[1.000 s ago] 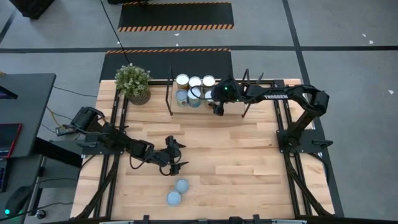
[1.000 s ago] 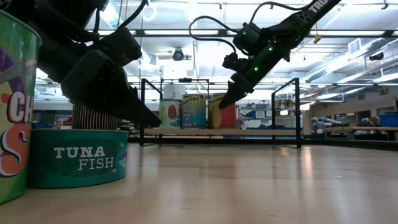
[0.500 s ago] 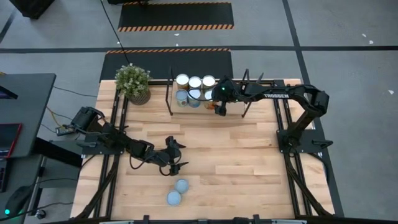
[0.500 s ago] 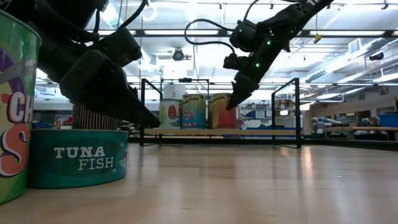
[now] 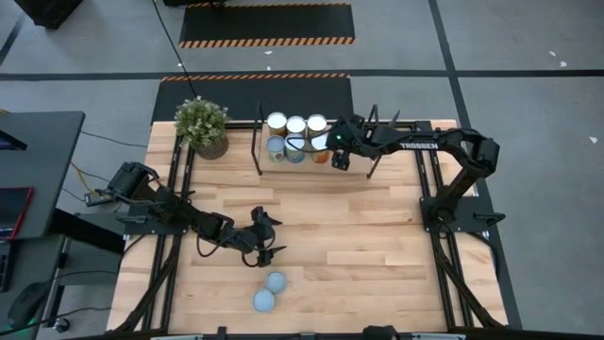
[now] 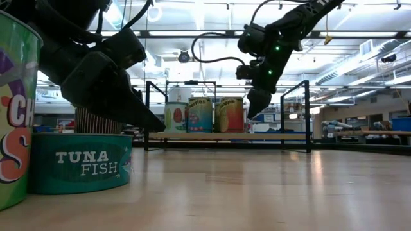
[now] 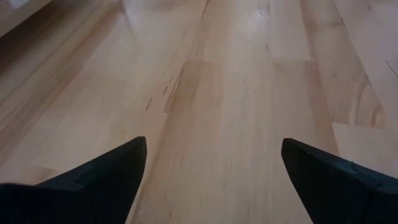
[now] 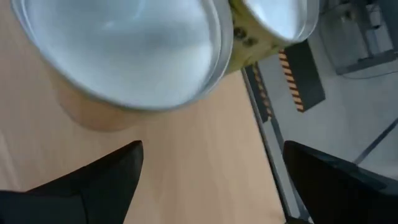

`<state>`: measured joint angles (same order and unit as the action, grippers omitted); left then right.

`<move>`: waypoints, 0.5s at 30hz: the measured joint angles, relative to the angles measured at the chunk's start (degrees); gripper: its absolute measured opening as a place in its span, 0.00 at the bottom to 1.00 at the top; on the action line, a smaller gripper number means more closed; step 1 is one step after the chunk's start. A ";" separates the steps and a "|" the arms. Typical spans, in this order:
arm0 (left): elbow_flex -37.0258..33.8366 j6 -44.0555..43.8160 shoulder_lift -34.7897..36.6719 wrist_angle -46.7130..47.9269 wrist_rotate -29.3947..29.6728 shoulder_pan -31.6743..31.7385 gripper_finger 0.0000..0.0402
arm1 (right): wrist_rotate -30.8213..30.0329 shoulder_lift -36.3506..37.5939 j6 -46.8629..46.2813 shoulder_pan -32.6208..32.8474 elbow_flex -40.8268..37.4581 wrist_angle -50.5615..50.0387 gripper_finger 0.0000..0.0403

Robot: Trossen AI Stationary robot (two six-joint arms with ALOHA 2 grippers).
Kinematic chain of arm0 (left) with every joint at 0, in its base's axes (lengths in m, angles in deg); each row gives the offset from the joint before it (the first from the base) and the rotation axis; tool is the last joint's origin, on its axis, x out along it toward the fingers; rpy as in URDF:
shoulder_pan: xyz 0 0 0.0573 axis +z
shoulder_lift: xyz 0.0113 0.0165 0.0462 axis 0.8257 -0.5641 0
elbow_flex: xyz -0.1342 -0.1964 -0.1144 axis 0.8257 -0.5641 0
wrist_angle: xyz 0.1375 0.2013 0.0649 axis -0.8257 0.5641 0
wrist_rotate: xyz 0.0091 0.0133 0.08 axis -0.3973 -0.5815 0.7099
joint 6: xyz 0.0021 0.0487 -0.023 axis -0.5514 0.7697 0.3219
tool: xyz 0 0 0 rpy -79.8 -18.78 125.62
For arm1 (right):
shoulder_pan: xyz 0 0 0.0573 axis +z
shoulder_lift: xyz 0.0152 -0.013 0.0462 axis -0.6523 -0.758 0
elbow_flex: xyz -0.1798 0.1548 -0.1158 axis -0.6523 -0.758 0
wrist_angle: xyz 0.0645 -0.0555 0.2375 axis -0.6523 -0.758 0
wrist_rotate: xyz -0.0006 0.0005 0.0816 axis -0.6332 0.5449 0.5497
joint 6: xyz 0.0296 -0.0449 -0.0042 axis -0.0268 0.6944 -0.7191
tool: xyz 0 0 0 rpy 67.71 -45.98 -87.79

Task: Pick and place cans onto a shelf
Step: Put the canned pineapple on the shelf

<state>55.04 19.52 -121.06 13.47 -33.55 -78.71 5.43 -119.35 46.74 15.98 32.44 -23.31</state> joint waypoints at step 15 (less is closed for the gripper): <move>0.00 0.00 -0.02 1.83 0.00 -0.04 0.94 | 7.21 0.00 9.25 -3.67 -0.04 11.65 0.98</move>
<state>55.04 19.52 -121.08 15.30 -33.55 -78.75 12.65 -119.35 55.99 12.31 32.40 -11.66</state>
